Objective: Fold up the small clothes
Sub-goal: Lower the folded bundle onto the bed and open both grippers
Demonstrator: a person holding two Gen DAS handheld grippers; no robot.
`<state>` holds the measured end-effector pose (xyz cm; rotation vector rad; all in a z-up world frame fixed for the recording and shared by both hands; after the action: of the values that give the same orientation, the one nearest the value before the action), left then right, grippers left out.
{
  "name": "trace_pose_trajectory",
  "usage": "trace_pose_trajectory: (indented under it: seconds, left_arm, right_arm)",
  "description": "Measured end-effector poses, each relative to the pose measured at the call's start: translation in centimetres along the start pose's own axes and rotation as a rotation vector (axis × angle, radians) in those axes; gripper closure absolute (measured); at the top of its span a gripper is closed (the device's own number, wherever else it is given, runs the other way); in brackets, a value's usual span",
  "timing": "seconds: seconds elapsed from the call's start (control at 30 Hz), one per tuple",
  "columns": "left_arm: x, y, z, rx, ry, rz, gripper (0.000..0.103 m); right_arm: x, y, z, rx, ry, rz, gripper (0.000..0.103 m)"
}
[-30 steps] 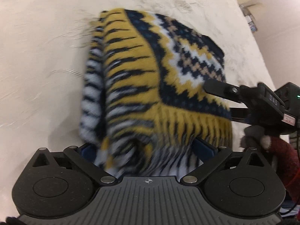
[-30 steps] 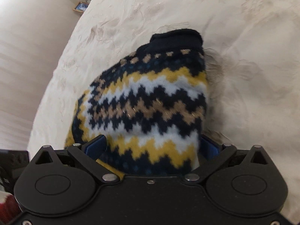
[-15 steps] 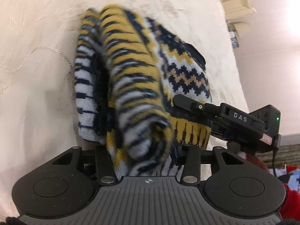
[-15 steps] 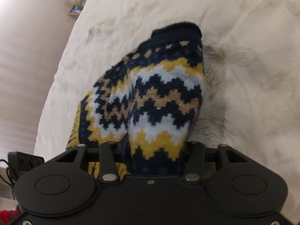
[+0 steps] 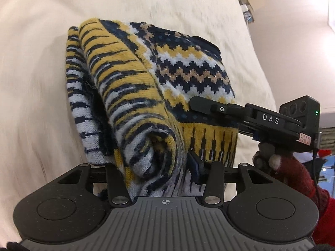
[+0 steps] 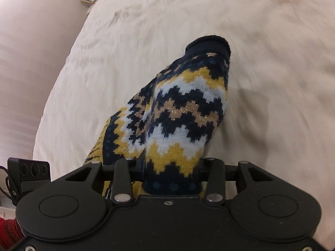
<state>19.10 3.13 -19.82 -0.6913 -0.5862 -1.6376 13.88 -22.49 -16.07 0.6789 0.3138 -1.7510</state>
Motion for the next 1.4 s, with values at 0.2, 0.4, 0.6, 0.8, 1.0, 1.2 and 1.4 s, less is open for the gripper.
trace_pose_trajectory:
  seconds: [0.2,0.4,0.6,0.8,1.0,1.2,1.4]
  left_arm:
    - [-0.9,-4.1,0.1,0.087,0.235,0.012,0.053]
    - [-1.2,-7.2,3.1,0.192,0.438,0.029,0.045]
    - [3.3,-8.5,6.2,0.342,0.528,-0.181,0.024]
    - [8.1,-5.7,4.7,0.373,0.540,-0.398,0.004]
    - [7.4,-1.5,2.3,0.389,0.675,-0.422,0.004]
    - [2.2,0.8,0.4,0.262,0.840,-0.385,0.002]
    - [-0.7,0.8,1.6,0.235,0.791,-0.331,0.000]
  right_arm:
    - [1.2,-1.5,-0.5,-0.019,-0.087,0.030,0.039]
    - [0.7,-0.8,0.7,0.057,-0.159,0.110,0.021]
    - [0.6,-2.2,3.0,0.174,-0.206,0.162,0.003]
    - [0.1,-2.3,3.9,0.253,-0.272,0.174,0.000]
    - [0.5,-0.7,3.9,0.269,-0.344,0.146,0.000]
    - [0.9,1.4,3.3,0.305,-0.420,0.123,0.000]
    - [1.8,3.3,0.9,0.275,-0.470,0.086,0.000]
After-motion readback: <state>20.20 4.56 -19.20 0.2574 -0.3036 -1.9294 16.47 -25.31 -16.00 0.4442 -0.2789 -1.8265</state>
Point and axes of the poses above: each gripper's, at about its wrist camera, not at the fingertips, and z roughly against the way its jaws point, x to its right, y to its top, the point moved 4 cm from there along -z, roughly the way its jaws point, and after that the axes turned 4 degrees about -x, right-handed, at the moved point
